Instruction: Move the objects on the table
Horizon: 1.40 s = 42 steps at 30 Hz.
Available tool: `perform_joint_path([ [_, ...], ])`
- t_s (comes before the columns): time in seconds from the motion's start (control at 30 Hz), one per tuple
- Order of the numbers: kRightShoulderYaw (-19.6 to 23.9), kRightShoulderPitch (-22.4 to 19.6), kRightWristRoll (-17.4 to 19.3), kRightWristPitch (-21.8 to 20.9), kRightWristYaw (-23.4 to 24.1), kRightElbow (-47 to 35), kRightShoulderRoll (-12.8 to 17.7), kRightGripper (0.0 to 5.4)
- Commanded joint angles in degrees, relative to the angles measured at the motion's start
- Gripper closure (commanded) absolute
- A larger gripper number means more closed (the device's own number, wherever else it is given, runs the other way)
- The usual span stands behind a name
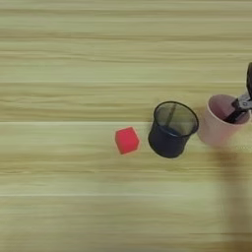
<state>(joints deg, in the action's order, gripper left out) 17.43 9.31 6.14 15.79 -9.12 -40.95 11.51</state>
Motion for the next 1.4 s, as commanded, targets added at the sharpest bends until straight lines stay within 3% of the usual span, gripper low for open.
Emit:
perform_joint_path([
  [0.03, 0.83, -2.89, 0.81, -0.94, 0.15, -3.03, 1.8, 4.67],
  [0.43, 0.89, -3.01, 0.61, -0.83, 0.11, -3.37, 1.84, 4.67],
  [0.93, 1.4, -3.98, 3.59, 2.05, -0.06, -8.27, 2.05, 4.67],
  [1.4, -2.85, -2.53, 8.06, 4.61, -2.32, -12.7, 1.92, 4.67],
])
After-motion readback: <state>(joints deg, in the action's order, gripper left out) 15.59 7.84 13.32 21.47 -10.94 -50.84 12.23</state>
